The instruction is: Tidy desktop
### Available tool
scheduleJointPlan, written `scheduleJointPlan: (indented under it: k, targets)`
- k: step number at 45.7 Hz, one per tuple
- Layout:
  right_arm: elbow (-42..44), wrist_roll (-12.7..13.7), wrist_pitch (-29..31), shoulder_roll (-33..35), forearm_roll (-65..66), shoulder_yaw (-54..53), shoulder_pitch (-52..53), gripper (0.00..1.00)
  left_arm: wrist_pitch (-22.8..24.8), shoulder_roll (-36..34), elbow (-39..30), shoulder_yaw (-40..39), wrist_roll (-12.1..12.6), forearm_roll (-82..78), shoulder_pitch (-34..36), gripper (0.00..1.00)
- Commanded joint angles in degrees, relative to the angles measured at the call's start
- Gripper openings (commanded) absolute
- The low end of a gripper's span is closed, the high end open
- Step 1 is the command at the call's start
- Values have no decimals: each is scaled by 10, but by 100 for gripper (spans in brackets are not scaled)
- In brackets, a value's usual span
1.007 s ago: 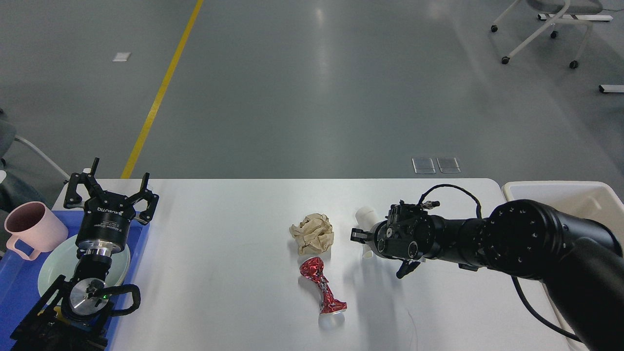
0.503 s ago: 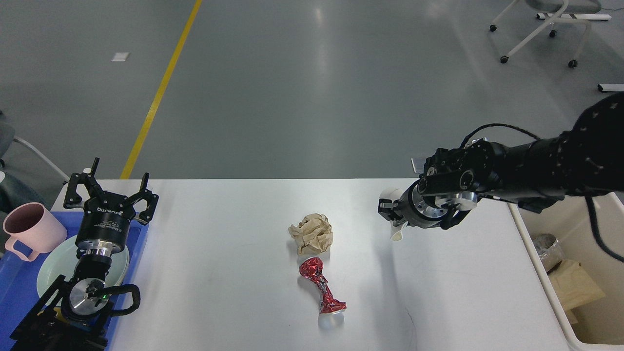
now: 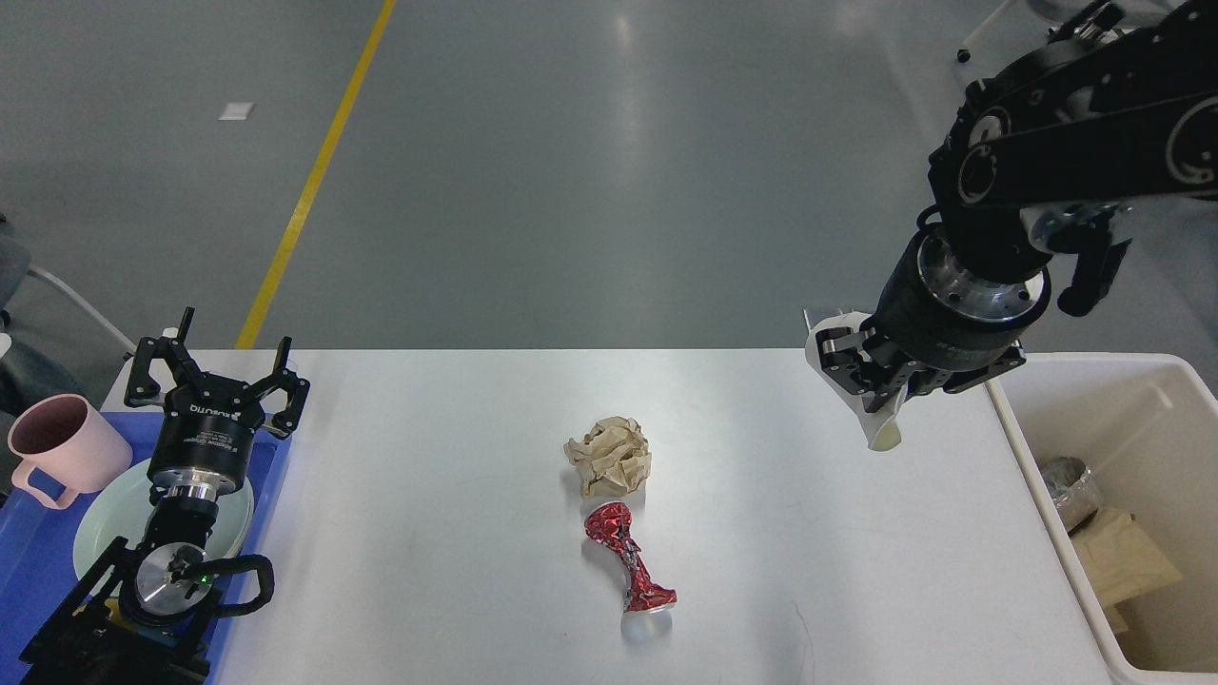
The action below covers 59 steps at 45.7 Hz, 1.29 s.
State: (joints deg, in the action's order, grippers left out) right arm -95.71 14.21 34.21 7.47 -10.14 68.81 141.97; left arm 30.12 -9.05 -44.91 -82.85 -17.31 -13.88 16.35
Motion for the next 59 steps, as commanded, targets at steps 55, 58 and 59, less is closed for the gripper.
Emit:
scheduleJointPlan:
  k: [55,58,59]
  targets:
    - [575,-3,-155,304,35,-91,-744,0,0,0,0,1,-2,0,-1,96]
    - [617,-3,-184,275,35,-115,-799,0,0,0,0,1,-2,0,-1,97]
    - [632,-3,-195,268,35,-120,-817,0,0,0,0,1,-2,0,-1,96]
